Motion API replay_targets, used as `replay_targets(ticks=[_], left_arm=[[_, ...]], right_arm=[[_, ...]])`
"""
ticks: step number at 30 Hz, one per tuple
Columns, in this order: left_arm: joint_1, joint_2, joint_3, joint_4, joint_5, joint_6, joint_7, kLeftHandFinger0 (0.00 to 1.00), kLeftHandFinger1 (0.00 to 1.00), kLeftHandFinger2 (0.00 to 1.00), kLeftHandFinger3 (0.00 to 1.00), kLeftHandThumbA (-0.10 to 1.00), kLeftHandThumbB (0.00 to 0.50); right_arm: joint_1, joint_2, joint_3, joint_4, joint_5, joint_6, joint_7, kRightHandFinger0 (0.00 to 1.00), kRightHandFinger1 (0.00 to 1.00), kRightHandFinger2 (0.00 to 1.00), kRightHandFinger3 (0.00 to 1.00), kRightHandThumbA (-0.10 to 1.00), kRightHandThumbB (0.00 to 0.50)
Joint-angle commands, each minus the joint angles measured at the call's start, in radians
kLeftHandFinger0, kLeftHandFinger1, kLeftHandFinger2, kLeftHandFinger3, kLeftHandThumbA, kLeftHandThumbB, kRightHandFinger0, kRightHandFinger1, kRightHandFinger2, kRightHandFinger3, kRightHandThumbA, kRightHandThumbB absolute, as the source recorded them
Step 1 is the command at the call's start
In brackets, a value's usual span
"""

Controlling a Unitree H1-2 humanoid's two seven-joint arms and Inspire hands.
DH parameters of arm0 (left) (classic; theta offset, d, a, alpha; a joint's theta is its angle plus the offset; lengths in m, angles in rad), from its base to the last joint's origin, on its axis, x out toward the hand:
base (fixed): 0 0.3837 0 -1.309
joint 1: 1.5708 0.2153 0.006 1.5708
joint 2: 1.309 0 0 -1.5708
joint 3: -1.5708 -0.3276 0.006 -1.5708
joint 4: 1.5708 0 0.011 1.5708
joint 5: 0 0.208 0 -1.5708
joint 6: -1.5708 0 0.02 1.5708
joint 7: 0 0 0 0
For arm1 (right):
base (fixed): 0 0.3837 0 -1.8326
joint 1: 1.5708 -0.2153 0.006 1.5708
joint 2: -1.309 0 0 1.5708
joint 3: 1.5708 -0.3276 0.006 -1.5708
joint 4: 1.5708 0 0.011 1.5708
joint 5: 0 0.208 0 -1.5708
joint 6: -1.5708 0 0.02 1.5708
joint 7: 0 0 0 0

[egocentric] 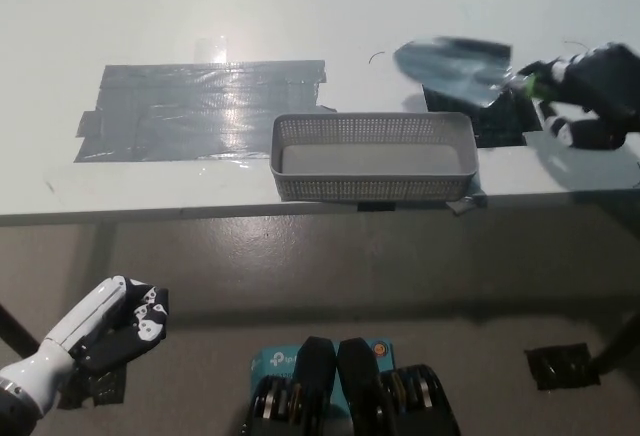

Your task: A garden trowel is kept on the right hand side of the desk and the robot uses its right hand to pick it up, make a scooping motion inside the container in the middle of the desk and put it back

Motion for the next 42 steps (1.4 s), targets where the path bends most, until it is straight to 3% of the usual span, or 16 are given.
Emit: replay_targets(ticks=[1, 4, 8, 13, 18, 19, 23, 26, 27, 31, 33, 35, 38, 39, 41, 42], left_arm=[[-0.009, 0.034, -0.001, -0.007, 0.009, 0.007, -0.016, 0.00, 0.00, 0.01, 0.06, -0.09, 0.500], [0.003, 0.041, 0.002, -0.015, 0.010, 0.006, -0.018, 0.00, 0.00, 0.03, 0.08, -0.08, 0.500], [0.010, 0.045, 0.004, -0.017, 0.015, 0.010, -0.015, 0.00, 0.00, 0.02, 0.08, -0.02, 0.500], [-0.008, 0.044, 0.004, -0.008, 0.005, -0.002, -0.021, 0.00, 0.00, 0.00, 0.08, -0.07, 0.500], [-0.007, 0.053, 0.007, -0.021, 0.008, 0.008, -0.027, 0.00, 0.01, 0.03, 0.09, -0.08, 0.500], [-0.010, 0.054, 0.004, -0.021, 0.011, 0.021, -0.028, 0.00, 0.01, 0.04, 0.10, -0.07, 0.500], [-0.017, 0.051, 0.009, -0.020, 0.001, 0.018, -0.028, 0.00, 0.00, 0.03, 0.09, -0.08, 0.500], [-0.021, 0.052, 0.012, -0.027, -0.006, 0.016, -0.031, 0.00, 0.00, 0.01, 0.08, -0.10, 0.500], [-0.028, 0.054, 0.011, -0.030, -0.002, 0.030, -0.030, 0.00, 0.00, 0.01, 0.08, -0.10, 0.500], [-0.041, 0.060, 0.008, -0.033, 0.007, 0.030, -0.033, 0.00, 0.00, 0.01, 0.08, -0.07, 0.500], [-0.044, 0.059, 0.015, -0.036, -0.004, 0.042, -0.034, 0.00, 0.00, 0.01, 0.08, -0.10, 0.500], [-0.053, 0.065, 0.010, -0.038, 0.002, 0.044, -0.039, 0.00, 0.00, 0.02, 0.08, -0.08, 0.500], [-0.061, 0.065, 0.010, -0.038, -0.001, 0.049, -0.043, 0.00, 0.00, 0.02, 0.09, -0.09, 0.500], [-0.067, 0.066, 0.007, -0.042, 0.006, 0.057, -0.043, 0.00, 0.00, 0.02, 0.09, -0.09, 0.500], [-0.074, 0.069, 0.009, -0.044, 0.013, 0.062, -0.044, 0.00, 0.00, 0.03, 0.09, -0.10, 0.500], [-0.075, 0.069, 0.012, -0.048, 0.007, 0.066, -0.046, 0.00, 0.01, 0.04, 0.09, -0.10, 0.500]], right_arm=[[-0.006, -0.015, -0.042, -0.099, 0.083, -0.005, 0.106, 0.00, 0.23, 0.60, 0.45, -0.10, 0.145], [-0.006, -0.012, -0.036, -0.161, 0.095, -0.015, 0.158, 0.01, 0.31, 0.64, 0.46, -0.10, 0.157], [-0.024, -0.006, -0.034, -0.176, 0.097, -0.032, 0.190, 0.00, 0.25, 0.63, 0.47, -0.10, 0.131], [-0.079, -0.046, -0.019, -0.199, 0.070, -0.086, 0.262, 0.00, 0.25, 0.64, 0.49, -0.10, 0.222], [-0.140, -0.071, -0.035, -0.157, 0.087, -0.111, 0.313, 0.00, 0.26, 0.62, 0.47, -0.10, 0.204], [-0.178, -0.088, -0.029, -0.141, 0.052, -0.128, 0.318, 0.00, 0.25, 0.61, 0.50, -0.10, 0.235], [-0.241, -0.101, -0.032, -0.089, 0.070, -0.196, 0.318, 0.00, 0.23, 0.58, 0.50, -0.10, 0.162], [-0.301, -0.130, 0.012, -0.079, 0.077, -0.199, 0.317, 0.00, 0.22, 0.58, 0.47, -0.10, 0.203], [-0.322, -0.132, 0.008, -0.093, 0.038, -0.199, 0.368, 0.00, 0.22, 0.59, 0.53, -0.10, 0.238], [-0.340, -0.153, 0.045, -0.113, 0.043, -0.199, 0.365, 0.00, 0.17, 0.52, 0.36, -0.10, 0.185], [-0.347, -0.166, 0.089, -0.105, 0.085, -0.199, 0.335, 0.00, 0.16, 0.50, 0.30, -0.10, 0.064], [-0.342, -0.169, 0.102, -0.107, 0.097, -0.199, 0.343, 0.00, 0.12, 0.46, 0.23, -0.10, 0.013], [-0.333, -0.174, 0.111, -0.121, 0.095, -0.199, 0.344, 0.00, 0.13, 0.50, 0.35, -0.10, 0.024], [-0.334, -0.179, 0.132, -0.133, 0.094, -0.199, 0.352, 0.00, 0.12, 0.50, 0.43, -0.10, 0.069], [-0.333, -0.181, 0.146, -0.152, 0.079, -0.199, 0.362, 0.00, 0.13, 0.52, 0.40, -0.10, 0.096], [-0.328, -0.188, 0.165, -0.175, 0.090, -0.199, 0.387, 0.00, 0.10, 0.44, 0.48, -0.08, 0.125]])
